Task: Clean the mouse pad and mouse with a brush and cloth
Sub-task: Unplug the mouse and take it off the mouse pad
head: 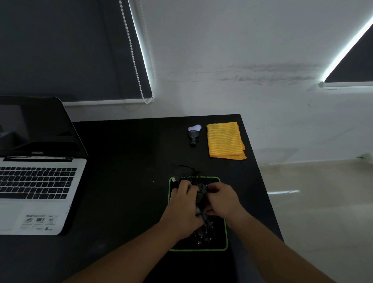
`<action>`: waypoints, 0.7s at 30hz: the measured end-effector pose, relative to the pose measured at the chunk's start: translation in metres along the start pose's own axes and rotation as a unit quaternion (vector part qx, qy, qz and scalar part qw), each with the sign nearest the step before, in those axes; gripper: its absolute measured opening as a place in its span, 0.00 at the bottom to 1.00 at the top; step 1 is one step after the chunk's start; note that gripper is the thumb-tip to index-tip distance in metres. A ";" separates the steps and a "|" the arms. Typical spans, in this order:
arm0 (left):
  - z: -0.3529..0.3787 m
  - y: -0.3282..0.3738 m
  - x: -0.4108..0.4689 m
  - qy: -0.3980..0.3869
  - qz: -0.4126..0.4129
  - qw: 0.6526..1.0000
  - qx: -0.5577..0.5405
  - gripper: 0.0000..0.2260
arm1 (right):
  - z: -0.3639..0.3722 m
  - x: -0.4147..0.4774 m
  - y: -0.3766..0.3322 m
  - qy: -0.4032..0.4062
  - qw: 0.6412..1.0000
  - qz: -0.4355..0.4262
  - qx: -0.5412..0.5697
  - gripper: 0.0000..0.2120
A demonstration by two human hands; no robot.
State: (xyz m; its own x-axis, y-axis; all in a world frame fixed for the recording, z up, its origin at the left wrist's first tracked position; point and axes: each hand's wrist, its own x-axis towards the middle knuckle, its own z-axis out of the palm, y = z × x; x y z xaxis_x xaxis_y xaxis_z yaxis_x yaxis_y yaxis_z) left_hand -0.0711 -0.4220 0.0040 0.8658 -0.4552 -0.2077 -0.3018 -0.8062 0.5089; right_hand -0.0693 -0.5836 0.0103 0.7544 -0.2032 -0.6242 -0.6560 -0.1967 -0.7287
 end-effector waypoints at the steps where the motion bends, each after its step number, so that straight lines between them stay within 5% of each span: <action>1: -0.005 -0.003 0.000 0.011 0.001 1.000 -0.004 0.30 | 0.001 0.001 -0.002 -0.004 1.000 -0.012 0.009 0.12; 6: -0.036 -0.032 -0.002 0.078 -0.027 0.997 -0.006 0.26 | 0.023 0.000 -0.018 -0.038 0.996 -0.048 0.066 0.21; 9: -0.044 -0.058 -0.009 0.110 -0.065 0.991 -0.028 0.23 | 0.034 0.000 -0.016 -0.066 0.997 -0.044 0.009 0.23; 16: -0.034 -0.101 -0.031 0.145 -0.161 0.976 -0.034 0.30 | 0.031 0.002 0.009 -0.029 0.995 -0.030 -0.090 0.15; 21: -0.021 -0.105 -0.044 0.146 -0.149 0.977 -0.035 0.31 | 0.022 0.003 0.012 0.016 0.992 -0.029 -0.124 0.10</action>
State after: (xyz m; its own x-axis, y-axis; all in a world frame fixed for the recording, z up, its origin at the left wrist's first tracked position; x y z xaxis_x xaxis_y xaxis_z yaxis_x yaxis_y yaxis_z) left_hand -0.0689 -0.3094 -0.0234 0.9911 -0.0688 -0.1138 0.0005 -0.8539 0.5205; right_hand -0.0742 -0.5661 -0.0067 0.7926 -0.2133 -0.5712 -0.6002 -0.4382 -0.6692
